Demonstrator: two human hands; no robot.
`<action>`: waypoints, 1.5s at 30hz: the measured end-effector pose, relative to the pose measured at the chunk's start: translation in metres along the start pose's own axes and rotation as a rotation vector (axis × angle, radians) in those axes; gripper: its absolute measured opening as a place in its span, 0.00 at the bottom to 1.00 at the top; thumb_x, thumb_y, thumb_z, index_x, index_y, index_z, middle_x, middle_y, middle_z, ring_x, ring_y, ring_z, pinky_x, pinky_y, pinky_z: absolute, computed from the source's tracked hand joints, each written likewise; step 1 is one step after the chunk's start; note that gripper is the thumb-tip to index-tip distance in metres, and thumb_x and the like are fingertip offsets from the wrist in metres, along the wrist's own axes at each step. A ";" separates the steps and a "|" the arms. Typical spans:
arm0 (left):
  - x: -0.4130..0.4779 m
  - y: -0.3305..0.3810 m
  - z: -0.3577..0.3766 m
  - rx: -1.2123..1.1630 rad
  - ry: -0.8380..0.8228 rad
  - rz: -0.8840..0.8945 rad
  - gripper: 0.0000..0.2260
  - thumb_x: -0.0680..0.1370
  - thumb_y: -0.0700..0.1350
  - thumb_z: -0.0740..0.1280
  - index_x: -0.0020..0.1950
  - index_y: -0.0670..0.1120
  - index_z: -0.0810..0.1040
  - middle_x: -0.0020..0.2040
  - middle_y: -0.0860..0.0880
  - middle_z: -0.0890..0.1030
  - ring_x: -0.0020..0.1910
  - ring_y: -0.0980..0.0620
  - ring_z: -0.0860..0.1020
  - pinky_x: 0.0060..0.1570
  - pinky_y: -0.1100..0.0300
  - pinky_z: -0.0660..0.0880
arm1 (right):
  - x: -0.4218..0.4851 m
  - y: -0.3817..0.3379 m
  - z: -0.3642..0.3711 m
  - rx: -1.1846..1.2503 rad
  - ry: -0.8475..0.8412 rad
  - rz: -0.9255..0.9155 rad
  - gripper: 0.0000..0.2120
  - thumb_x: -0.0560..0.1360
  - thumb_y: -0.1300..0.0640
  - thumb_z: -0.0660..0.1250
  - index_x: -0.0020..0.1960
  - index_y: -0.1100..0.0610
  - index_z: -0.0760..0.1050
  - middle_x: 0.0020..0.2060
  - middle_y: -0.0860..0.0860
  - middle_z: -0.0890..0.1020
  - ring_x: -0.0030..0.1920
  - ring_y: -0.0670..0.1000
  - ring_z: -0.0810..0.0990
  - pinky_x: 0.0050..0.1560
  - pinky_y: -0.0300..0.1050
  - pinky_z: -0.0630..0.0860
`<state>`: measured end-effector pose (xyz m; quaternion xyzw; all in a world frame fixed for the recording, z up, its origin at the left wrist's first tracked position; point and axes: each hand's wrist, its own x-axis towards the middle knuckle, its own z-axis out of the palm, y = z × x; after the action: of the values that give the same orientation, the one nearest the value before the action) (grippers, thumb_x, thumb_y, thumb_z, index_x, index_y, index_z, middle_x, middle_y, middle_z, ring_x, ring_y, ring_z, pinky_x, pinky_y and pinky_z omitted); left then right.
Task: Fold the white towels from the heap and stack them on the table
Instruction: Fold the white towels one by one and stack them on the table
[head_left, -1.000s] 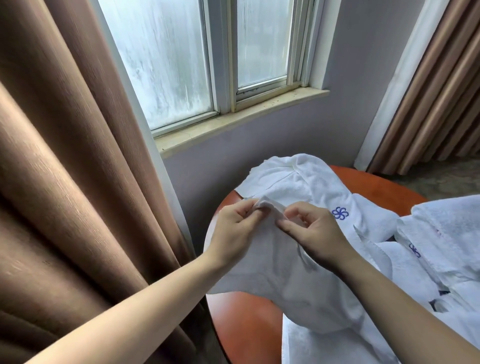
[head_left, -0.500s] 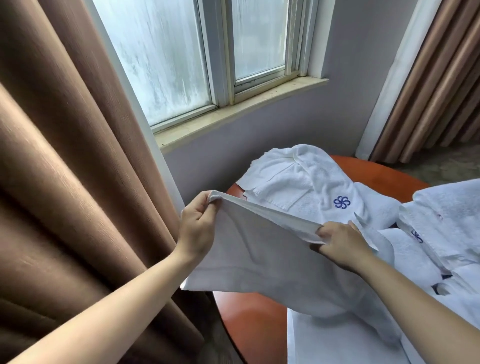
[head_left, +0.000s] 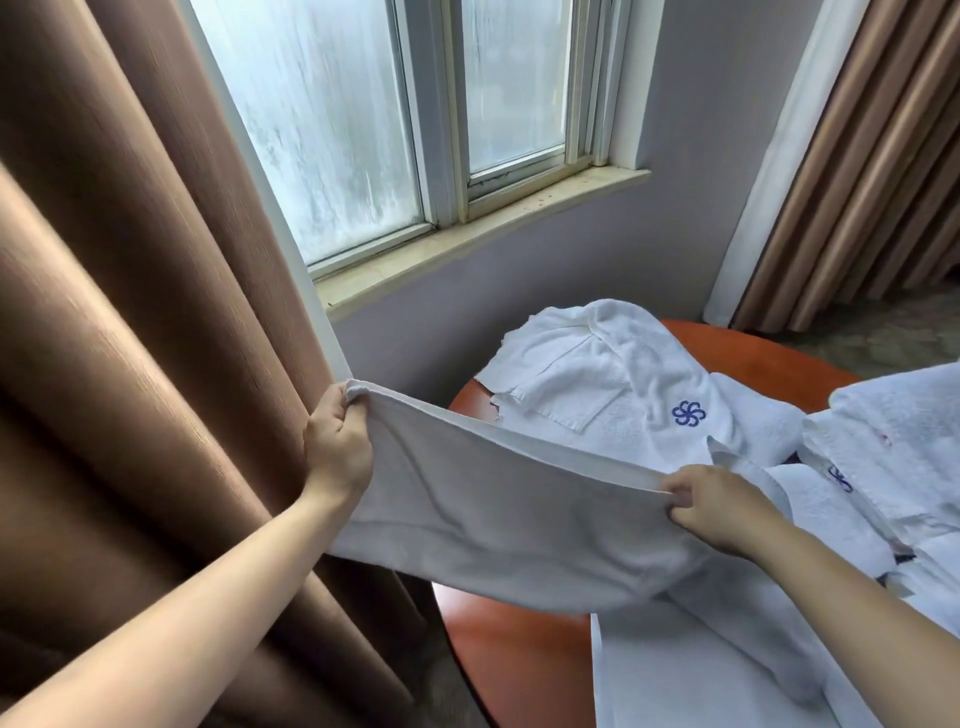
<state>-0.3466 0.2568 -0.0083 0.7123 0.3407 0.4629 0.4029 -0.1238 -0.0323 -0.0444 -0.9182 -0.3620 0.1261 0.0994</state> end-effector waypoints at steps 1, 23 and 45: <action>0.002 -0.002 -0.001 0.005 0.011 0.007 0.07 0.81 0.36 0.60 0.46 0.44 0.76 0.39 0.55 0.75 0.36 0.65 0.71 0.41 0.67 0.67 | 0.000 0.004 0.002 -0.112 -0.024 -0.001 0.09 0.73 0.55 0.64 0.50 0.47 0.81 0.49 0.47 0.80 0.55 0.51 0.77 0.55 0.45 0.70; -0.054 0.091 0.099 0.820 -0.920 0.529 0.09 0.73 0.55 0.66 0.46 0.51 0.78 0.41 0.50 0.81 0.44 0.46 0.78 0.36 0.59 0.64 | -0.020 -0.075 -0.025 0.124 0.285 -0.548 0.19 0.70 0.47 0.53 0.43 0.53 0.80 0.39 0.50 0.78 0.36 0.55 0.77 0.31 0.48 0.71; -0.011 0.060 0.058 0.971 -0.852 0.607 0.16 0.70 0.61 0.72 0.39 0.50 0.73 0.37 0.56 0.75 0.42 0.49 0.74 0.37 0.59 0.63 | -0.020 -0.014 -0.029 -0.066 0.007 -0.231 0.11 0.71 0.45 0.71 0.36 0.43 0.69 0.39 0.41 0.74 0.46 0.46 0.71 0.60 0.43 0.63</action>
<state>-0.2892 0.2058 0.0270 0.9936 0.1078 0.0320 -0.0083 -0.1380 -0.0390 -0.0094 -0.8735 -0.4692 0.0985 0.0843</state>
